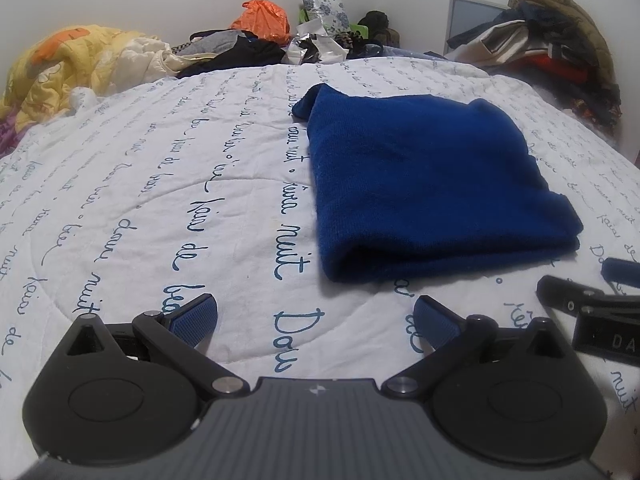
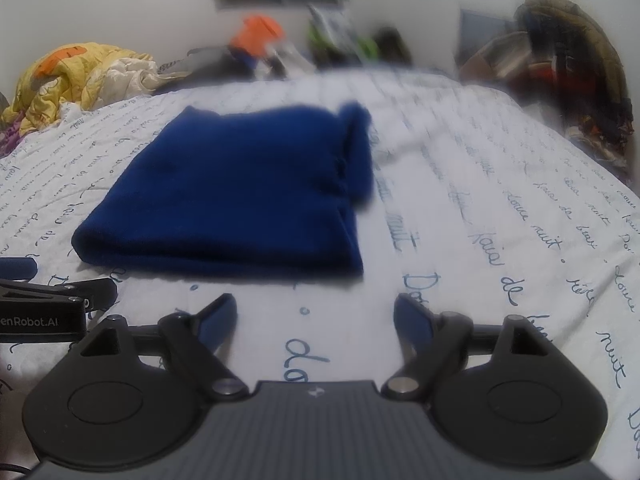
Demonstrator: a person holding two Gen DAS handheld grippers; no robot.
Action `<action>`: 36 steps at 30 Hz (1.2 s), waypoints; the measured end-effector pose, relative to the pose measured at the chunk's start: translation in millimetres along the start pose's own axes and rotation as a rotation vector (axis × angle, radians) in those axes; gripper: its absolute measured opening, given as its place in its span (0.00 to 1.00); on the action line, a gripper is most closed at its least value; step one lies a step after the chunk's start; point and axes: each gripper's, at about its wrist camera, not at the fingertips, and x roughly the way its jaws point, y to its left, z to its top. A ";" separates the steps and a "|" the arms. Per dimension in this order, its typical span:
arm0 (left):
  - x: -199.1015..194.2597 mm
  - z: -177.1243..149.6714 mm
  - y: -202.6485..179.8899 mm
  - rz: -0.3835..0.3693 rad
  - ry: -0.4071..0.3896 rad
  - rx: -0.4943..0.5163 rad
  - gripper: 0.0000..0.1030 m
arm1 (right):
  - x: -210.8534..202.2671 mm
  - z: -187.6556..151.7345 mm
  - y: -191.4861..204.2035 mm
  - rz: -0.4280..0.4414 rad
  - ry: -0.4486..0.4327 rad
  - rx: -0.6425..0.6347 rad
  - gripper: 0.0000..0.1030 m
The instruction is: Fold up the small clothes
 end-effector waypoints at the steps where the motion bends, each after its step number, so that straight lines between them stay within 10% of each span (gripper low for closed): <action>1: -0.3 -0.3 0.9 -0.003 0.000 0.002 1.00 | -0.3 0.3 0.6 -0.007 -0.004 0.001 0.84; 36: 0.0 -2.2 5.6 -0.004 -0.006 0.000 1.00 | 7.5 -0.7 -1.0 -0.010 0.008 -0.011 0.99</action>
